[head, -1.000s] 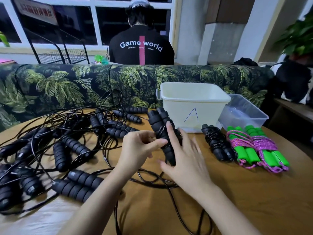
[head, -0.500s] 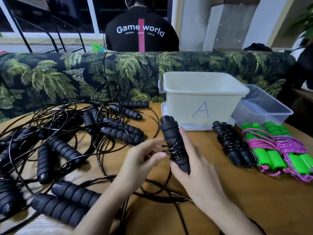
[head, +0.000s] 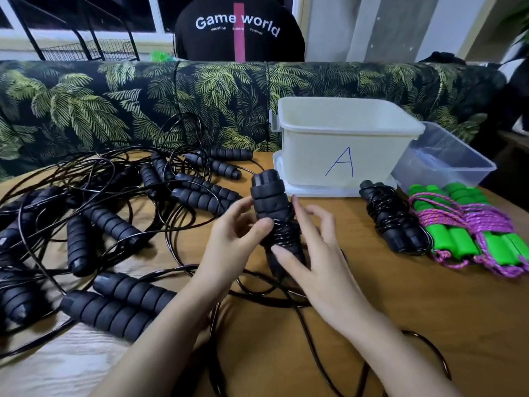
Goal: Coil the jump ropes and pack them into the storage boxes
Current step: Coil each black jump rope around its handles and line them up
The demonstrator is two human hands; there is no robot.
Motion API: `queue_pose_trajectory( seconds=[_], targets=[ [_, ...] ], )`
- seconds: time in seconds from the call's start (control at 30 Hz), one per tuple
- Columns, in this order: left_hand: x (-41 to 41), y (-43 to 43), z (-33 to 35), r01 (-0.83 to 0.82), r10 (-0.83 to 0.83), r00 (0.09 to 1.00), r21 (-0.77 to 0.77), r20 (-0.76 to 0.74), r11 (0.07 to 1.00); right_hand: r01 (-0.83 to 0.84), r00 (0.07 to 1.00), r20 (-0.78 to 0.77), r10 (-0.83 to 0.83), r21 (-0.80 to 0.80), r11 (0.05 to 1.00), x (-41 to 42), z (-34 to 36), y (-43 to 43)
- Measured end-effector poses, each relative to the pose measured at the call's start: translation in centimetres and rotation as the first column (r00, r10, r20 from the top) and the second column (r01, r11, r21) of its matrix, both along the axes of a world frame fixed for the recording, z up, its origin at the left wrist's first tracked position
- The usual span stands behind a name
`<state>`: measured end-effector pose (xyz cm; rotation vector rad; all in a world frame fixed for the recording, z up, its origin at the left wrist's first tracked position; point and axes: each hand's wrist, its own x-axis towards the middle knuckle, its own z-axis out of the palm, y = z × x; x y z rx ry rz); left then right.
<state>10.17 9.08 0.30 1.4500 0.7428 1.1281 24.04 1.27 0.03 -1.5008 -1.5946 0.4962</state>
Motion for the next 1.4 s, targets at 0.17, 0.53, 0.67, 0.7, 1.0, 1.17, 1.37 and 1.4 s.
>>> queue_pose_trajectory(
  seconds=[0.17, 0.53, 0.67, 0.7, 1.0, 1.17, 1.37, 1.4],
  targets=[
    [-0.5, 0.5, 0.4, -0.129, 0.161, 0.974, 0.190, -0.161, 0.973, -0.080, 0.994, -0.070, 0.081, 0.022, 0.997, -0.3, -0.1, 0.2],
    [-1.2, 1.3, 5.0, 0.007, 0.002, 0.997, 0.115, -0.082, 0.993, -0.219, 0.850, -0.489, 0.193, 0.004, 0.976, 2.2, 3.5, 1.2],
    [0.6, 1.7, 3.0, -0.103, 0.105, 0.994, 0.109, -0.016, 0.989, 0.018, 0.980, -0.201, 0.000, 0.089, 0.996, 2.4, 2.6, 2.5],
    [0.8, 1.7, 2.4, -0.124, 0.125, 0.992, 0.100, -0.002, 0.987, 0.042, 0.988, -0.151, -0.023, 0.123, 0.991, 2.3, 2.3, 2.6],
    [0.5, 0.7, 0.4, -0.185, 0.185, 0.983, 0.107, 0.012, 0.977, 0.073, 0.992, 0.103, -0.073, 0.010, 0.997, 0.4, 0.0, 0.7],
    [0.5, 0.4, 0.3, -0.092, 0.098, 0.995, 0.131, -0.035, 0.987, 0.259, 0.903, 0.354, -0.245, 0.009, 0.966, -0.5, 1.1, -0.2],
    [0.4, 0.1, 0.4, 0.099, -0.087, 0.993, 0.174, -0.076, 0.980, 0.341, 0.880, 0.343, -0.328, 0.025, 0.940, -0.1, 0.9, -0.2],
    [0.3, 0.2, 0.5, 0.117, -0.103, 0.991, 0.178, -0.083, 0.977, 0.328, 0.899, 0.297, -0.323, 0.036, 0.944, 0.0, 0.6, -0.1]
  ],
)
